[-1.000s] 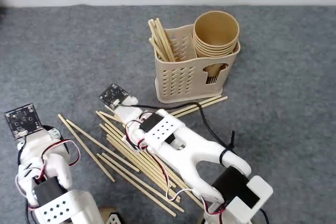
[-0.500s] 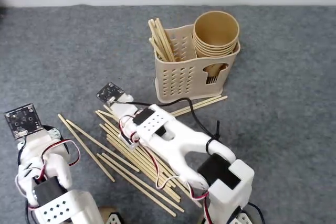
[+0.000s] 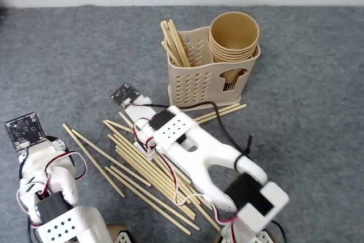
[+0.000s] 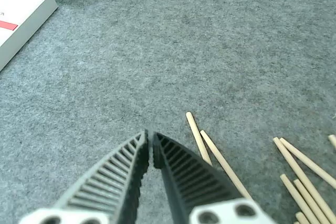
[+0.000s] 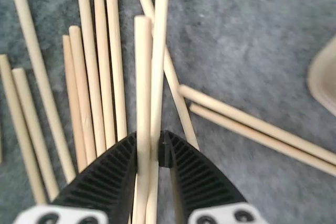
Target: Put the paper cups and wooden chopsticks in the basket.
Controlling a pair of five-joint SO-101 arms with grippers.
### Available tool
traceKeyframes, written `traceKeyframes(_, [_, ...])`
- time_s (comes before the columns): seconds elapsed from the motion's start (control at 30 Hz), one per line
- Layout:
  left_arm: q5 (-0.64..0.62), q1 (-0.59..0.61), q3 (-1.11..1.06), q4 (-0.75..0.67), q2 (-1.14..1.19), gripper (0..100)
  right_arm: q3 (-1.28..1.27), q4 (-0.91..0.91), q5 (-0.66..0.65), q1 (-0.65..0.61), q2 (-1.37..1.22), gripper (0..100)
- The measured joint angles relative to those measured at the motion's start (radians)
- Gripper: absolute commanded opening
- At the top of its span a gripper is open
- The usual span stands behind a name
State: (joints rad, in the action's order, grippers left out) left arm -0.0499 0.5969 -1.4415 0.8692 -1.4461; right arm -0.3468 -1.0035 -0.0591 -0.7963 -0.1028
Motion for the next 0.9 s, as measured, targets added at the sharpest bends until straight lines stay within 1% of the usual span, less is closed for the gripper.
traceKeyframes(0.13, [0.000,0.000,0.000,0.000,0.000,1,0.000,-0.063,0.000,0.000,0.130,0.8])
traceKeyframes(0.27, [0.000,0.000,0.000,0.000,0.000,1,0.000,-0.083,0.000,0.000,0.276,0.8])
traceKeyframes(0.53, [0.000,0.000,0.000,0.000,0.000,1,0.000,-0.078,0.000,0.081,0.482,0.8])
traceKeyframes(0.67, [0.000,0.000,0.000,0.000,0.000,1,0.008,-0.005,0.000,0.138,0.534,0.8])
traceKeyframes(0.9, [0.000,0.000,0.000,0.000,0.000,1,0.008,0.229,0.000,0.206,0.601,0.8])
